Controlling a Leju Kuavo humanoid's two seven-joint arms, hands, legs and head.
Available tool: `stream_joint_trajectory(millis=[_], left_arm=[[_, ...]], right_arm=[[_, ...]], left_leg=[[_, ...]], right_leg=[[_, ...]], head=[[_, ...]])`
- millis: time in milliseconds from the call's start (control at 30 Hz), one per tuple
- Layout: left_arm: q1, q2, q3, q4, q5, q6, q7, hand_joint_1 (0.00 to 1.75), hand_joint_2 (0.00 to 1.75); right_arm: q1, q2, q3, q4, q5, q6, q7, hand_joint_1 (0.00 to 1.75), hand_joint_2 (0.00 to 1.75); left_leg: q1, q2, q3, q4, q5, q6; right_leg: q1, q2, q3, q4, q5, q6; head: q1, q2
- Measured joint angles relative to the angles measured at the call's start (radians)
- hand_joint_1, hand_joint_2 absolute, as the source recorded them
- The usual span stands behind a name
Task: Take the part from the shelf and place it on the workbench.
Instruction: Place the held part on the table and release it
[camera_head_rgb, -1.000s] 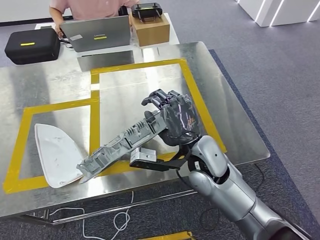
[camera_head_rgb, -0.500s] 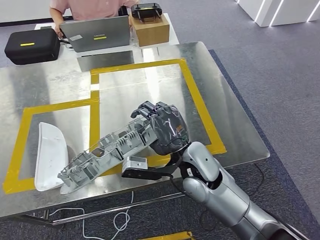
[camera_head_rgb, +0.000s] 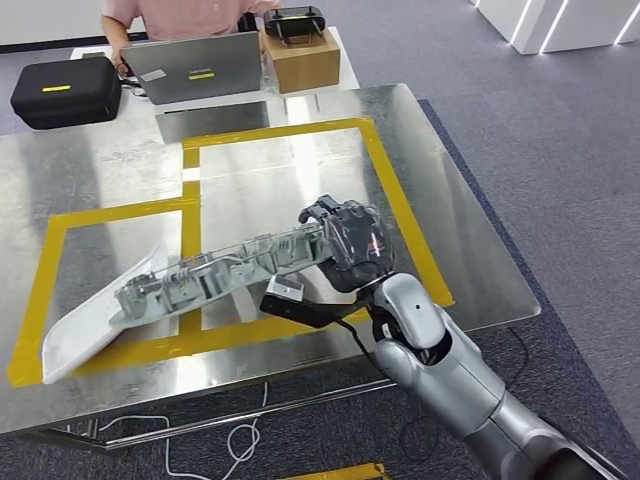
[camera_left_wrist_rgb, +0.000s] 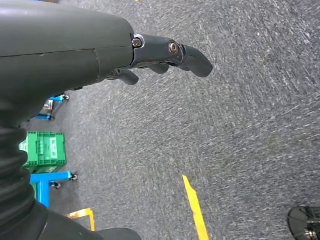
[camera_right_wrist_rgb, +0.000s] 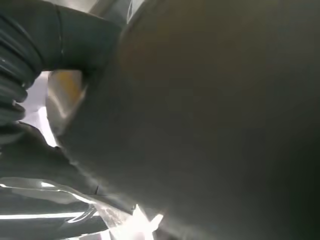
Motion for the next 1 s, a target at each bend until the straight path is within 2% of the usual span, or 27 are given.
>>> stream_joint_trajectory(millis=[400, 633, 767, 1000], left_arm=[[0.0, 0.013, 0.001, -0.01, 0.01, 0.0, 0.014, 0.0, 1.75], [0.004, 0.015, 0.008, -0.013, -0.004, 0.0, 0.025, 0.0, 1.75], [0.041, 0.01, 0.054, -0.042, -0.06, 0.0, 0.058, 0.0, 1.75], [0.121, -0.016, 0.163, -0.068, -0.11, -0.003, 0.063, 0.0, 1.75]], right_arm=[[-0.021, -0.047, -0.122, 0.051, 0.189, 0.075, 0.084, 1.75, 1.75], [-0.023, -0.075, -0.157, 0.067, 0.23, 0.101, 0.097, 1.75, 1.75], [-0.021, -0.089, -0.175, 0.07, 0.269, 0.141, 0.089, 1.75, 1.75], [-0.007, -0.097, -0.189, 0.099, 0.294, 0.171, 0.078, 1.75, 1.75]], left_leg=[[0.0, 0.0, 0.0, 0.0, 0.0, 0.0], [0.0, 0.0, 0.0, 0.0, 0.0, 0.0], [0.0, 0.0, -0.001, 0.0, 0.0, 0.0], [0.0, 0.0, -0.001, 0.0, 0.0, 0.0]], right_leg=[[0.0, 0.0, 0.0, 0.0, 0.001, 0.001], [0.0, 0.0, -0.001, 0.0, 0.001, 0.001], [0.0, 0.0, -0.001, 0.0, 0.001, 0.001], [0.0, 0.0, -0.001, 0.0, 0.001, 0.001]], head=[[0.0, 0.0], [0.0, 0.0], [0.0, 0.0], [0.0, 0.0]])
